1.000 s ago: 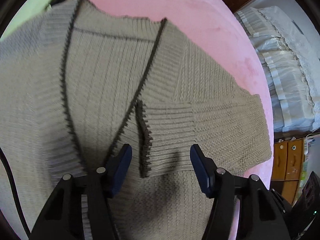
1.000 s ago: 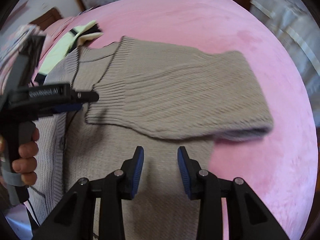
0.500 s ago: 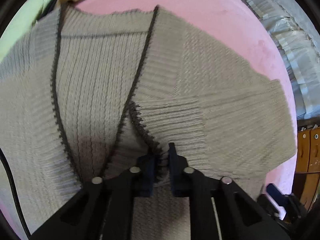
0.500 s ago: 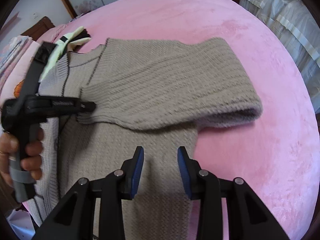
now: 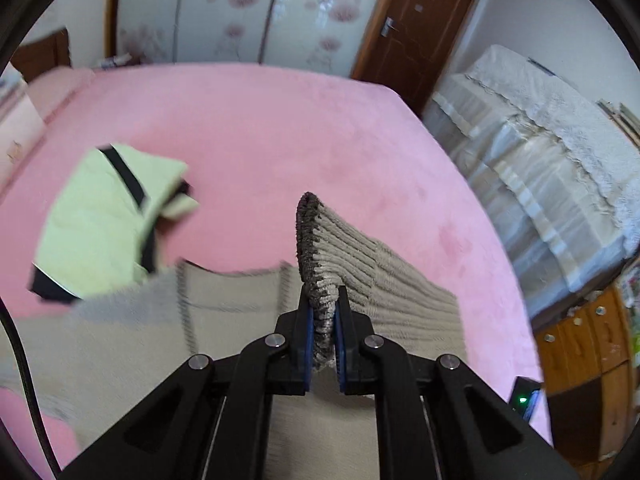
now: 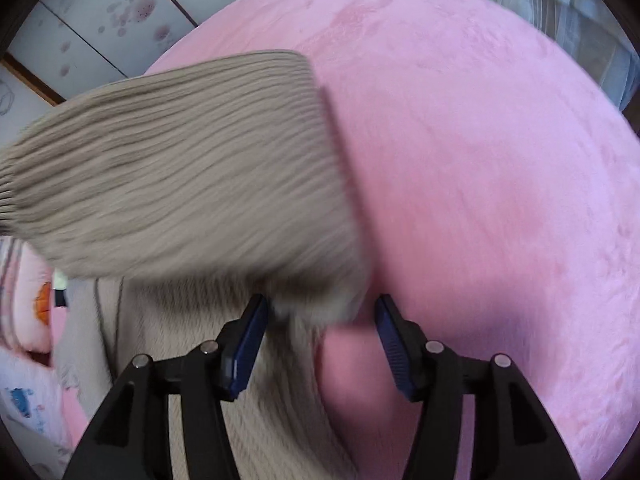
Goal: Fold large clothes
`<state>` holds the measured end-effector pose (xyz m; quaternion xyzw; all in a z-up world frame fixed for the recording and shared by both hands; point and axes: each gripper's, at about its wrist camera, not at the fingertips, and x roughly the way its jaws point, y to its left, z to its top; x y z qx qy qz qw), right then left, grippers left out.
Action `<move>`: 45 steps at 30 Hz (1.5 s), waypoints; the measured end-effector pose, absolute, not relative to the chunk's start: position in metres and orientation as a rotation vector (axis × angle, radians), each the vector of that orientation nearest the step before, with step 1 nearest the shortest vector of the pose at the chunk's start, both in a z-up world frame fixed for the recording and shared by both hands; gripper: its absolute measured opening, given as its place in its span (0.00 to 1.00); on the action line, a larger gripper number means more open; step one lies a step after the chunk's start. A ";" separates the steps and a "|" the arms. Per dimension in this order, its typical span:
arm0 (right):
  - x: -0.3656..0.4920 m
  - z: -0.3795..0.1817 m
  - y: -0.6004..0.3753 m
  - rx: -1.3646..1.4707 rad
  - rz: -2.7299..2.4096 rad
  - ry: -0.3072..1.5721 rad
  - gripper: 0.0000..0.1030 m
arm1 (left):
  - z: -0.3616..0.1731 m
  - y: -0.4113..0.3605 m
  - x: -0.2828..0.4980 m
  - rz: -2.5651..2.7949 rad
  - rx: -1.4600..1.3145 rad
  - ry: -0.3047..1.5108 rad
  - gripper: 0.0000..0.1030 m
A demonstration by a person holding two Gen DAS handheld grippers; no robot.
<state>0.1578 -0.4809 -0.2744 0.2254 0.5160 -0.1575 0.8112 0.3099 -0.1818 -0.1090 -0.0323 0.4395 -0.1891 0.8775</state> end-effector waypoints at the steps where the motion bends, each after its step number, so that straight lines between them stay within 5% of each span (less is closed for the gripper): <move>1: 0.165 -0.273 -0.474 0.428 -0.332 1.101 0.19 | -0.104 -0.168 0.321 -0.373 -0.063 0.915 0.06; 2: 0.171 -0.271 -0.466 0.376 -0.318 1.109 0.13 | -0.108 -0.157 0.324 -0.337 -0.061 0.919 0.06; 8: 0.180 -0.266 -0.400 -0.040 -0.328 1.117 0.16 | -0.166 -0.080 0.349 -0.144 -0.028 1.006 0.06; 13: 0.177 -0.275 -0.370 -0.206 -0.348 1.141 0.46 | -0.261 -0.043 0.357 -0.020 0.015 1.155 0.06; 17: 0.165 -0.268 -0.373 -0.165 -0.318 1.152 0.52 | -0.310 -0.036 0.360 -0.003 0.078 1.213 0.10; 19: 0.156 -0.257 -0.383 -0.089 -0.263 1.157 0.53 | -0.311 -0.034 0.361 -0.004 0.059 1.217 0.16; 23: 0.156 -0.218 -0.404 0.131 -0.145 1.079 0.54 | -0.295 -0.017 0.363 -0.083 -0.090 1.220 0.63; 25: 0.168 -0.204 -0.412 0.180 -0.162 1.037 0.64 | -0.286 -0.010 0.363 -0.076 -0.104 1.184 0.68; 31: 0.241 -0.223 -0.442 0.178 -0.231 1.014 0.67 | -0.300 -0.008 0.388 -0.016 -0.079 1.221 0.64; 33: 0.271 -0.239 -0.450 0.170 -0.243 1.036 0.67 | -0.311 -0.017 0.397 -0.019 -0.063 1.241 0.38; 35: 0.287 -0.251 -0.452 0.153 -0.255 1.059 0.66 | -0.316 -0.025 0.403 -0.013 -0.044 1.236 0.33; 38: 0.308 -0.280 -0.463 0.069 -0.343 1.144 0.43 | -0.320 -0.035 0.411 0.038 0.044 1.190 0.21; 45: 0.277 -0.261 -0.468 0.115 -0.380 1.092 0.43 | -0.312 -0.035 0.416 0.061 0.050 1.218 0.28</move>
